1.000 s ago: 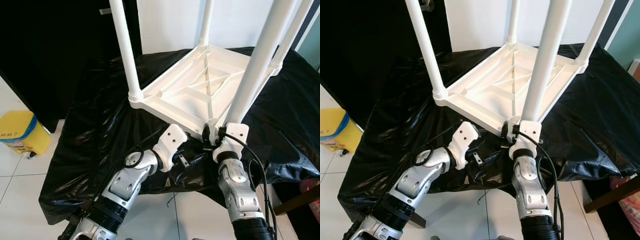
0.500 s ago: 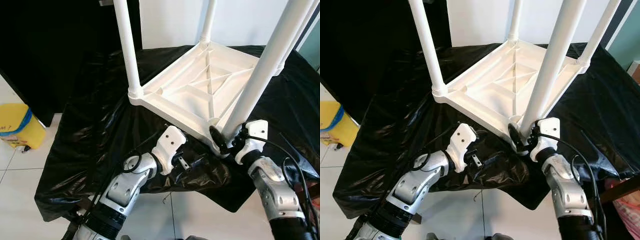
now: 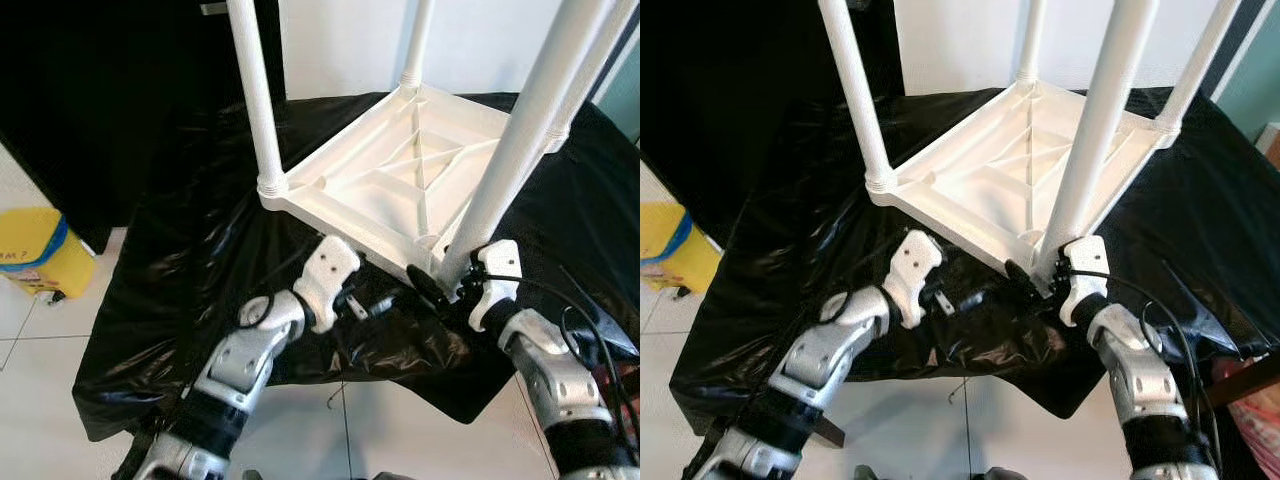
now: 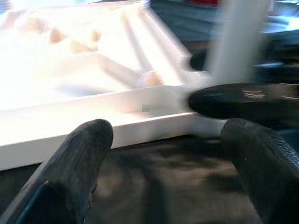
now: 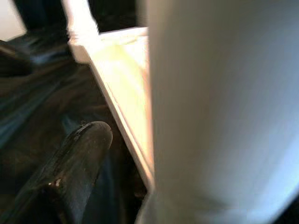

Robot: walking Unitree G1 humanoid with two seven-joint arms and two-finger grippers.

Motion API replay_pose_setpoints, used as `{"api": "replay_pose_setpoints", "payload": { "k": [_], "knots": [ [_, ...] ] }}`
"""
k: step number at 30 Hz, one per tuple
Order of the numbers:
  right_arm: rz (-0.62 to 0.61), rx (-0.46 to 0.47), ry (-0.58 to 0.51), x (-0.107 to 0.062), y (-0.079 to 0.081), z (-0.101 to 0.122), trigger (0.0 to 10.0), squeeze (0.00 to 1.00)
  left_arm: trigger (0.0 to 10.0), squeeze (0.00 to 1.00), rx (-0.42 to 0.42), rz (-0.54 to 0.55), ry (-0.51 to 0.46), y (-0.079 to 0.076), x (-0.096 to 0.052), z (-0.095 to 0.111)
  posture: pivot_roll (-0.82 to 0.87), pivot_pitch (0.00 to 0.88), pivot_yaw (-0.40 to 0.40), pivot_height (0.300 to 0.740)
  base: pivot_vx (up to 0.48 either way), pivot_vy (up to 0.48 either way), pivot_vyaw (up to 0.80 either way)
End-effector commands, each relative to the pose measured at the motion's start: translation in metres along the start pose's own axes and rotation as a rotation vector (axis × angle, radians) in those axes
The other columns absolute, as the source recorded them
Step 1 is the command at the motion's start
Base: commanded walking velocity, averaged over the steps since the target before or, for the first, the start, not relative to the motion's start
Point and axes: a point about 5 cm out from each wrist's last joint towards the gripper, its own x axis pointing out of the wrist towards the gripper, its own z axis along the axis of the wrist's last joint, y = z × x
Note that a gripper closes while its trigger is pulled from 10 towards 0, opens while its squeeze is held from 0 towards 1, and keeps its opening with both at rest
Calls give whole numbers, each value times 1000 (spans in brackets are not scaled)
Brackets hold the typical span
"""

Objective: Building children table

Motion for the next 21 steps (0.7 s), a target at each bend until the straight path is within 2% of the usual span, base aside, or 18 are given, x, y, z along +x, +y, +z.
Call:
{"api": "replay_pose_setpoints", "payload": {
  "k": [1, 5, 7, 8, 10, 11, 13, 17, 21],
  "knots": [
    [-22, -3, -5, -2, 3, 0, 10000, 0, 10000, 0, 2, 78, 14, 7, 2, -4, -121, 86, -37, 740, 0, 0, 0],
    [-63, 4, -19, -4, 9, 0, 10000, 0, 10000, 0, 19, 99, 28, 15, 7, -2, -148, 90, -24, 740, 0, 0, 0],
    [-150, 2, -28, -8, 12, -1, 10000, 0, 10000, 0, 42, 124, 59, 25, 15, -2, -161, 92, -15, 740, 0, 0, 0],
    [-150, 2, -28, -8, 12, -1, 10000, 0, 10000, 0, 42, 124, 59, 25, 15, -2, -161, 92, -15, 740, 0, 0, 0],
    [-249, 9, -30, -12, 10, -4, 10000, 0, 10000, 0, 101, 141, 93, 33, 24, -2, -182, 91, -3, 740, 0, 0, 0],
    [-249, 9, -30, -12, 10, -4, 10000, 0, 10000, 0, 101, 141, 93, 33, 24, -2, -182, 91, -3, 740, 0, 0, 0],
    [-300, 18, -22, -15, 10, -6, 10000, 0, 10000, 0, 153, 146, 113, 39, 30, -1, -195, 92, 5, 740, 0, 0, 0],
    [-326, 16, -20, -17, 11, -7, 10000, 0, 10000, 0, 158, 147, 113, 41, 33, 0, -208, 93, 15, 740, 0, 0, 0],
    [-421, -5, -5, -24, 13, -9, 10000, 0, 10000, 0, 166, 165, 128, 50, 41, 4, -227, 92, 29, 740, 0, 0, 0]
  ]
}}
